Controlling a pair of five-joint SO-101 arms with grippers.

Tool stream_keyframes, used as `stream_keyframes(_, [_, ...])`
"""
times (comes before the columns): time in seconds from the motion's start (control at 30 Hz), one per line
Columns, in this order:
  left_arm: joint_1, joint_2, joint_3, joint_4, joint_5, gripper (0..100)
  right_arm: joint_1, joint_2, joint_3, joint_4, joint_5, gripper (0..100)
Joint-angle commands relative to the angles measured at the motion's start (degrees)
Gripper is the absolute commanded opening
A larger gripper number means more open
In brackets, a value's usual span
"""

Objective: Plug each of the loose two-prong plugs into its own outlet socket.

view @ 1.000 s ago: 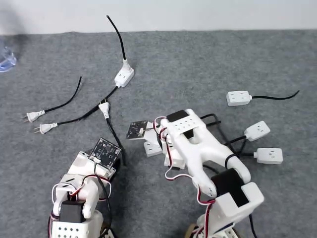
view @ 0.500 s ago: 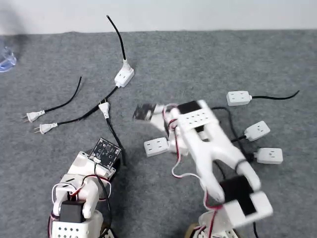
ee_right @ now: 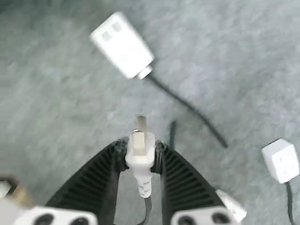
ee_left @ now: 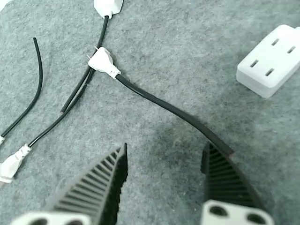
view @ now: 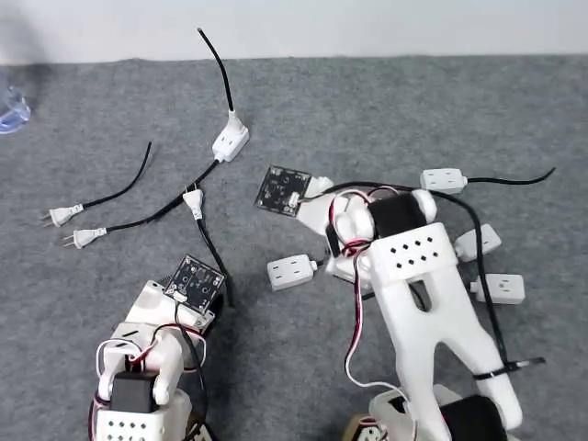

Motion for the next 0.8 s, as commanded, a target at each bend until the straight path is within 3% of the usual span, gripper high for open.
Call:
stream_keyframes(0.0, [0.35,-0.44,-0.31,-0.18,0.44,24,-2.86,2.24,-7.82,8.57,1.85,0.8])
stream_keyframes(0.23, [0.35,-0.44,-0.31,-0.18,0.44,24,-9.01,20.35,-7.82,9.63,4.92,0.9])
stream_keyframes(0.53, [0.35,-0.44,-0.31,-0.18,0.44,24,-14.02,34.86,-2.73,-7.25,4.57,0.9])
stream_keyframes(0.77, [0.35,-0.44,-0.31,-0.09,0.44,24,-14.81,44.26,-3.25,-12.97,0.35,0.9])
